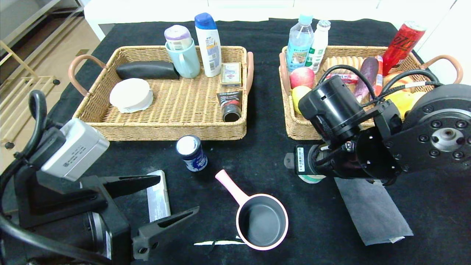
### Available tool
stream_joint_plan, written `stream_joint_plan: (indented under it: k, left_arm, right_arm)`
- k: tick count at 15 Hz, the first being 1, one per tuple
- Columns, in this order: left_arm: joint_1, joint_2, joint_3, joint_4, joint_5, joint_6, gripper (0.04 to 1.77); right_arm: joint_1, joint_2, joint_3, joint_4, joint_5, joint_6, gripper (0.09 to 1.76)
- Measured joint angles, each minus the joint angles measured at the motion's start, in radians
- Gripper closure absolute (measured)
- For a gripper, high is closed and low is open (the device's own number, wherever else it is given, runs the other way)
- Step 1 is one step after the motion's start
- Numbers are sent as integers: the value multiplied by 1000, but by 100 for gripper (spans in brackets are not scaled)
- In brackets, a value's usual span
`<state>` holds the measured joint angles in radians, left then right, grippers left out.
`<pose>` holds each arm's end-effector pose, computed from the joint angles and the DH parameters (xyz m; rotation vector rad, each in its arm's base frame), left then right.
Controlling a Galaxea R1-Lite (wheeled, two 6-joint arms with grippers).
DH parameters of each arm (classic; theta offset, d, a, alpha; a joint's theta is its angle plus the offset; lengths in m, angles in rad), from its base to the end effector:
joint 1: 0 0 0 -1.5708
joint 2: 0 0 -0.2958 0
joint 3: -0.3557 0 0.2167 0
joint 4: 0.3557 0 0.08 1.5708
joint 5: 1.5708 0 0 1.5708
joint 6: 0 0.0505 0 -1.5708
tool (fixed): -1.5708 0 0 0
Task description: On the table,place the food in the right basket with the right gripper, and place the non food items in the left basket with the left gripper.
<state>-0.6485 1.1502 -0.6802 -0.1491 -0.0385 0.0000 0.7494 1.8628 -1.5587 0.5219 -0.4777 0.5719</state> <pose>0.1728 -0.1334 0.2042 0.0983 0.3121 -0.6810 0.2985 0.2461 0.2027 0.0700 0.7150 0.0540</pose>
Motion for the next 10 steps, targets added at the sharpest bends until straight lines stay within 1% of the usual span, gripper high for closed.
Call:
stream_joint_plan:
  k: [10]
  left_arm:
    - [0, 3, 5, 0, 2, 8, 9]
  right_arm:
    - [-11, 26, -3, -3, -3, -1, 15]
